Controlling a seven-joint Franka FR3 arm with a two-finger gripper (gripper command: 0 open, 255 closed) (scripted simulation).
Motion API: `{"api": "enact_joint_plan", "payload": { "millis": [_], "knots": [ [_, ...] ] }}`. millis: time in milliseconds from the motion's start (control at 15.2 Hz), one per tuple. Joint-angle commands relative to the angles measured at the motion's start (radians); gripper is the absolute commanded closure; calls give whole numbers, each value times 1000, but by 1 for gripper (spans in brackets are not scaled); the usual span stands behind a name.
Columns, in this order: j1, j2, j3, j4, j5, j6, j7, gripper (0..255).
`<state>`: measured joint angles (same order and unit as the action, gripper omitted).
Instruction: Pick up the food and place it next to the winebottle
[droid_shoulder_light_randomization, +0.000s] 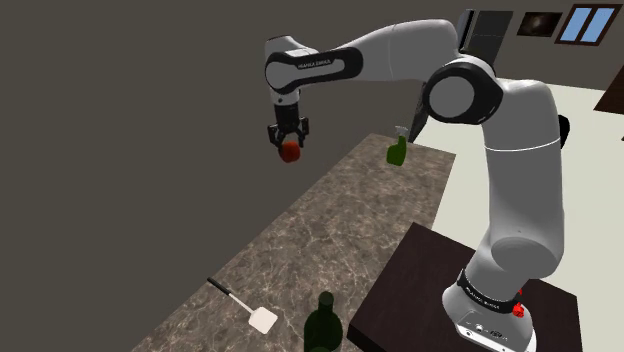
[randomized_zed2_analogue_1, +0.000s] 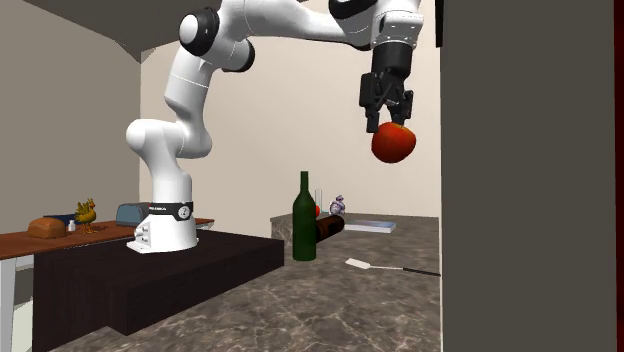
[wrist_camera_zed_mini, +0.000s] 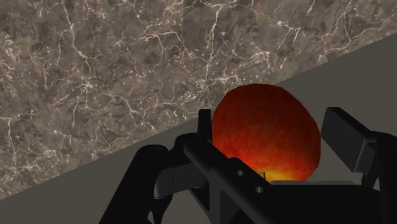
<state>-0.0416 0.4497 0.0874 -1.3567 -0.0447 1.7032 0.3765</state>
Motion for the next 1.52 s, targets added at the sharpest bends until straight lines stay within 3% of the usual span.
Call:
{"api": "enact_joint_plan", "payload": {
  "millis": [0,726,1056,1452],
  "knots": [
    [1,4,0,33,0,-29,0,255],
    [6,22,1,198,-1,-176,-2,255],
    [63,-96,31,19,7,-115,89,255],
    [133,-191,74,-120,19,-72,205,255]
  ]
}}
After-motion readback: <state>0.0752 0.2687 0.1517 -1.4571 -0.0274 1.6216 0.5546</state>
